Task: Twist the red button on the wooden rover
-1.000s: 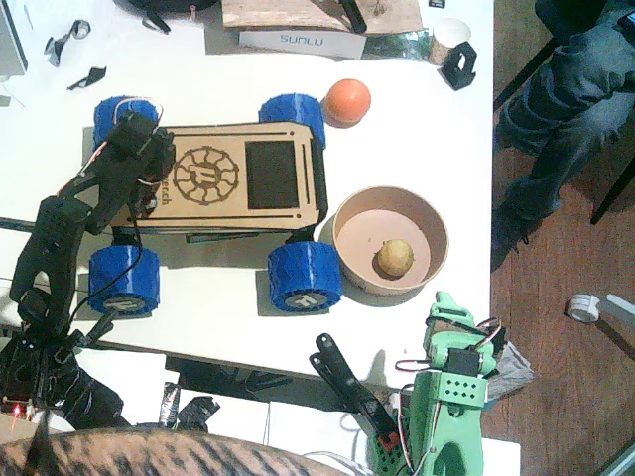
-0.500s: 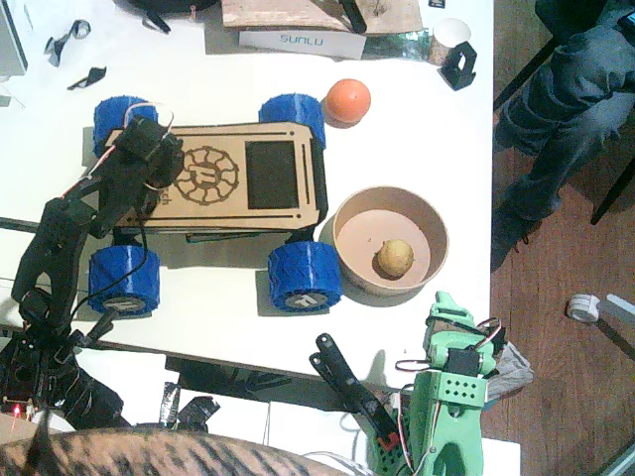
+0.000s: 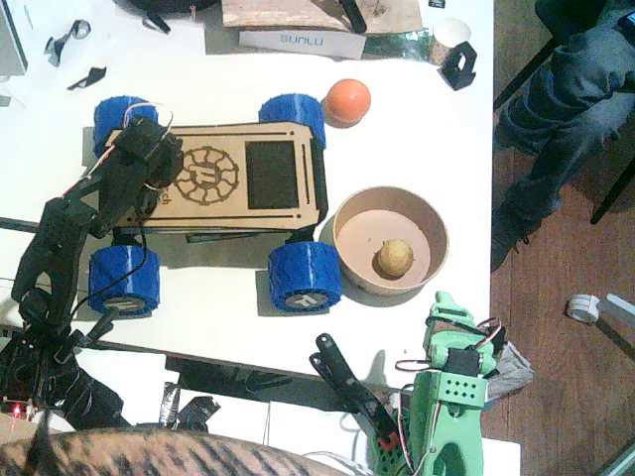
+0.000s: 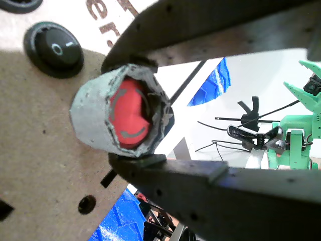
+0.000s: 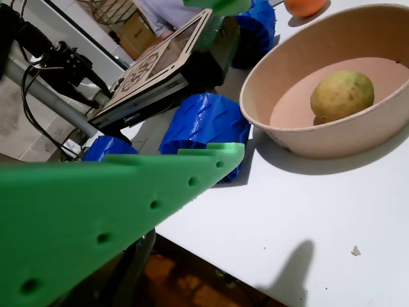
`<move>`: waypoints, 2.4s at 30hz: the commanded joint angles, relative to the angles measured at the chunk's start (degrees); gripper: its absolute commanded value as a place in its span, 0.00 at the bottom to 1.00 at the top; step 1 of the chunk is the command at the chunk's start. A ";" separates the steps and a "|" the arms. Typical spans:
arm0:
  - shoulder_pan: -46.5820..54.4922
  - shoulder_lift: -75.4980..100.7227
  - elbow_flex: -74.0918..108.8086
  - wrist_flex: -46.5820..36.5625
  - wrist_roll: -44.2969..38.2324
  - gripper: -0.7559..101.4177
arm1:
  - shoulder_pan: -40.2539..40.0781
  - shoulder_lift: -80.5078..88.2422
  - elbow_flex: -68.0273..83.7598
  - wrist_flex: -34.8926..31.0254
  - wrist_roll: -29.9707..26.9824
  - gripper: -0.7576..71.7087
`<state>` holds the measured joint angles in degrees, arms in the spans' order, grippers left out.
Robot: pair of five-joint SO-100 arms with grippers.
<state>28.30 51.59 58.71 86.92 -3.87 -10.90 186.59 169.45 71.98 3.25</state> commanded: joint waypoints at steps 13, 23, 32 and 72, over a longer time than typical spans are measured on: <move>0.09 2.72 -1.76 2.72 0.53 0.01 | 0.26 -0.26 -0.35 -0.26 0.00 0.29; 0.79 4.83 -1.76 6.50 10.20 0.01 | 0.26 -0.26 -0.35 -0.26 0.00 0.29; 0.88 6.24 -1.76 6.86 21.36 0.01 | 0.26 -0.26 -0.35 -0.26 0.00 0.29; 10.20 -0.09 -1.76 0.88 55.72 0.00 | 0.26 -0.26 -0.35 -0.26 0.00 0.29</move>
<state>32.78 50.80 58.80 88.33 50.27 -10.90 186.59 169.45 71.98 3.25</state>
